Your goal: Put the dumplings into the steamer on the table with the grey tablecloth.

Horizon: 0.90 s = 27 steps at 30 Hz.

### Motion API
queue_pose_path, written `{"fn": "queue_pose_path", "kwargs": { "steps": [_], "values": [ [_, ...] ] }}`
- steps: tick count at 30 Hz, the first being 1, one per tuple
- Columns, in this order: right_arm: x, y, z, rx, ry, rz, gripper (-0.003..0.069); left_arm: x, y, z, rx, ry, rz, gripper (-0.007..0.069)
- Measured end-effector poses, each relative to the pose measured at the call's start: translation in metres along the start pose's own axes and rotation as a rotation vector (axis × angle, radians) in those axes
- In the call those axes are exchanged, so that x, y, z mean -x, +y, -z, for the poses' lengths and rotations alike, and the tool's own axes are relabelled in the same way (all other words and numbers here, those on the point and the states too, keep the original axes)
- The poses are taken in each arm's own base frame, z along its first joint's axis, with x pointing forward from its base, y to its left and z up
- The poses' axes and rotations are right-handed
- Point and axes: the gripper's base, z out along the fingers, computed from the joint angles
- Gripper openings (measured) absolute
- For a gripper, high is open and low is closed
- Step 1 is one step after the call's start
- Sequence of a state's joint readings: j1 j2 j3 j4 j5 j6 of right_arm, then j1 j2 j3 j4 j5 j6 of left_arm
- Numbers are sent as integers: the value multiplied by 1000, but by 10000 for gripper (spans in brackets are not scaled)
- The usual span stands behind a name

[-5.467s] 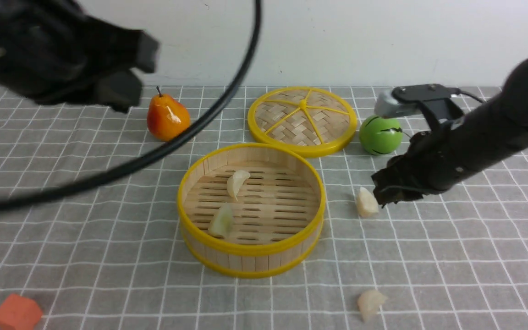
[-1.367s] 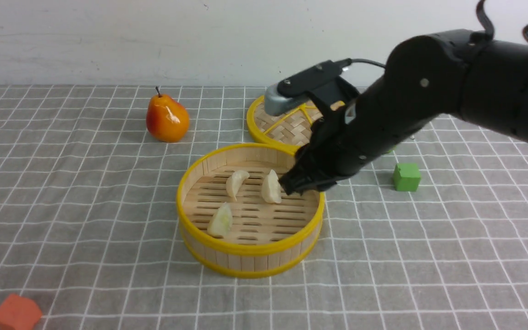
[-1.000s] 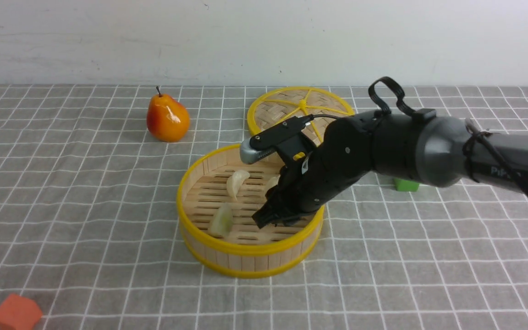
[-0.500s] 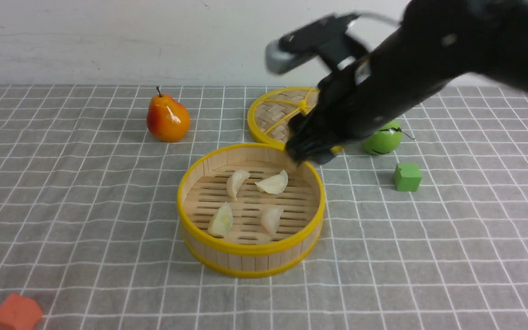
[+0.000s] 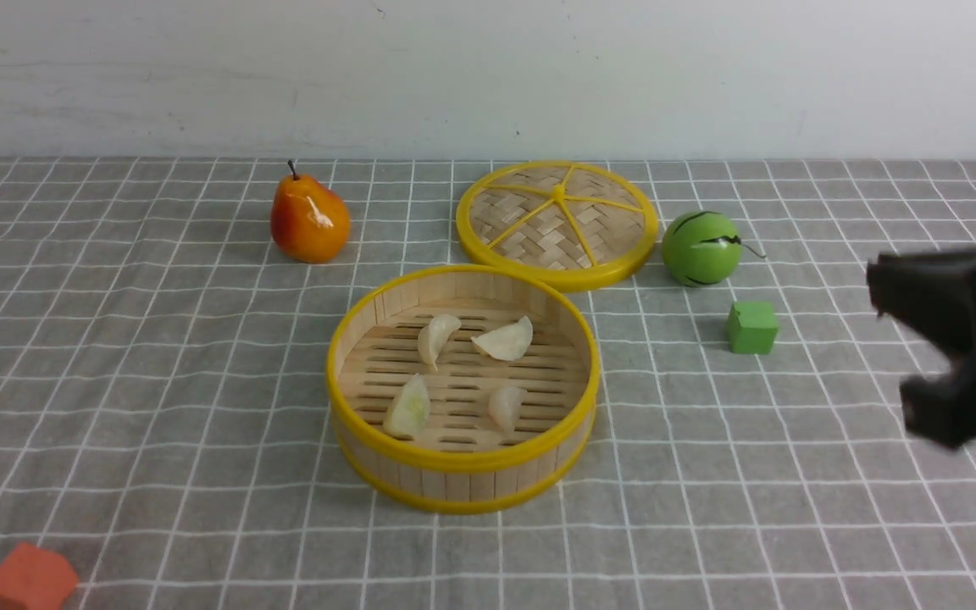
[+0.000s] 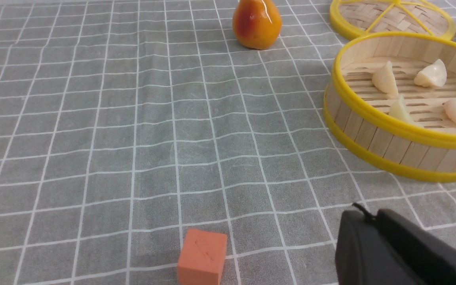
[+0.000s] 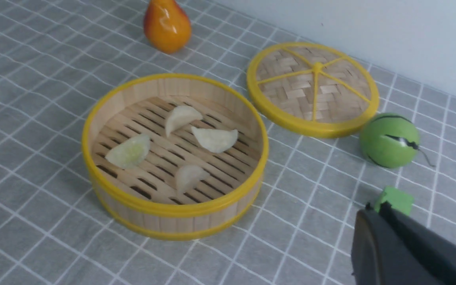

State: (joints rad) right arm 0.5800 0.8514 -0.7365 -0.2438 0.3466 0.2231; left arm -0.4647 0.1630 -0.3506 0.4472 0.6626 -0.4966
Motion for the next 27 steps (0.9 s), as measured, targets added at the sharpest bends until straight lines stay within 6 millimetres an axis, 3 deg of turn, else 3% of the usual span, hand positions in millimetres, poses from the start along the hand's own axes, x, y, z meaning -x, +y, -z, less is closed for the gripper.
{"fn": "queue_pose_path", "kwargs": {
  "steps": [2,3,4,8,12,15,21,27],
  "values": [
    [-31,4,0,39,-67,3,-20,0,0,0,0,0,0,39],
    [-35,5,1,50,-98,3,-20,0,0,0,0,0,0,39],
    [-59,8,0,80,-134,9,-20,0,0,0,0,0,0,42],
    [-112,13,-2,133,-170,0,-19,0,0,0,0,0,0,49],
    [-153,9,4,110,-193,-107,-19,0,0,0,0,0,0,54],
    [-162,2,11,54,-260,-148,-19,0,0,0,0,-1,0,56],
    [-156,-16,39,-155,-428,-83,-18,0,0,0,2,0,-1,57],
    [-177,-24,56,-322,-324,-161,-18,0,0,0,2,0,-1,63]
  ]
}}
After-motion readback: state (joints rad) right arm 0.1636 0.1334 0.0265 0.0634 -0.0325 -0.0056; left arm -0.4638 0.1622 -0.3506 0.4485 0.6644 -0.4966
